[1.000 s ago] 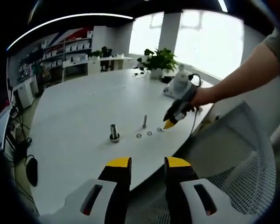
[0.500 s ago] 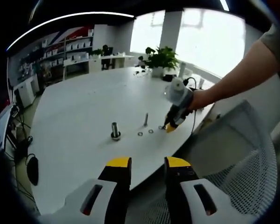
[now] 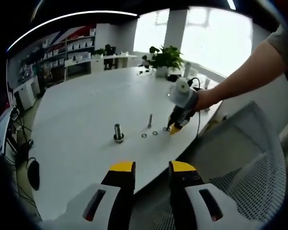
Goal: Place the washer onto the threaded stud by aligning its center hole with the stud, sliding it down to the base, and recovering from edge contact or off-axis alignment until the washer reaches the visible bottom stop.
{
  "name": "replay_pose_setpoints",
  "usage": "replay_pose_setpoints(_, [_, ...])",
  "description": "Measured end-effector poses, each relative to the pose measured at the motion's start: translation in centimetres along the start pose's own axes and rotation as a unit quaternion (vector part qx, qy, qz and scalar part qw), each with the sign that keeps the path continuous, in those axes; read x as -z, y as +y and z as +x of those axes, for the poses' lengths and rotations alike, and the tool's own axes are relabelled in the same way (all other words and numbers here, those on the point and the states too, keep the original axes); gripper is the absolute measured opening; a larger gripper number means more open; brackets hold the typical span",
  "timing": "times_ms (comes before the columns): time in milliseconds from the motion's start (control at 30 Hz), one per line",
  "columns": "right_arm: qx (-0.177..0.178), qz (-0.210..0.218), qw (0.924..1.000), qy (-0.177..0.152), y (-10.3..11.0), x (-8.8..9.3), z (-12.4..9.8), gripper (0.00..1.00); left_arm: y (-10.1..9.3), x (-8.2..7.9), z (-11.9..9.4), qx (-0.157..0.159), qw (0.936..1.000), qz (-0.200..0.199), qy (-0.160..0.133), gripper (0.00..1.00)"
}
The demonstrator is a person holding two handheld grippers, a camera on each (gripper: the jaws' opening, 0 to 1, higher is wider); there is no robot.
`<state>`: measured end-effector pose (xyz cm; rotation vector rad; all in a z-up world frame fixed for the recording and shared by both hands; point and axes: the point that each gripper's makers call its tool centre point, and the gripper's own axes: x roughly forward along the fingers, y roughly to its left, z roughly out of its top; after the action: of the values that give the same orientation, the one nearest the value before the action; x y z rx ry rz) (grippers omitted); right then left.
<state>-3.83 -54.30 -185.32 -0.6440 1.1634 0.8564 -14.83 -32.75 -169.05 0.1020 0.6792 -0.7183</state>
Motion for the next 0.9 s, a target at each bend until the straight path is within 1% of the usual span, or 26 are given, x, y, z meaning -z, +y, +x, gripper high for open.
replay_pose_setpoints(200, [0.002,0.011,0.9999,-0.001,-0.4,0.0,0.0,0.21,0.3,0.0,-0.1,-0.008,1.0,-0.002,-0.002,0.26])
replay_pose_setpoints(333, [0.006,0.017,0.9998,-0.009,-0.3,0.1,0.0,0.21,0.3,0.1,0.0,-0.007,1.0,-0.003,0.001,0.26])
replay_pose_setpoints(400, [0.011,0.025,0.9993,-0.026,-0.3,0.2,-0.1,0.21,0.1,0.2,0.0,-0.004,1.0,-0.002,0.005,0.26])
replay_pose_setpoints(500, [0.004,0.013,0.9987,-0.049,0.0,0.6,-0.2,0.22,0.1,0.2,0.1,-0.001,1.0,-0.002,0.006,0.25])
replay_pose_setpoints(633, [-0.004,0.013,0.9976,-0.067,-0.2,1.1,-0.3,0.22,0.1,-0.1,0.0,-0.003,1.0,-0.004,-0.002,0.24])
replay_pose_setpoints(733, [-0.005,0.021,0.9978,-0.064,-0.2,0.8,-0.3,0.21,0.1,0.1,0.2,-0.002,1.0,-0.006,0.004,0.24])
replay_pose_setpoints(833, [-0.003,0.006,0.9991,-0.043,-0.3,0.6,-0.3,0.2,0.0,0.1,0.2,-0.001,1.0,-0.005,0.006,0.23])
replay_pose_setpoints(900, [-0.002,0.011,0.9993,-0.037,-0.5,0.4,-0.1,0.19,0.0,0.2,0.2,-0.001,1.0,-0.005,0.008,0.23])
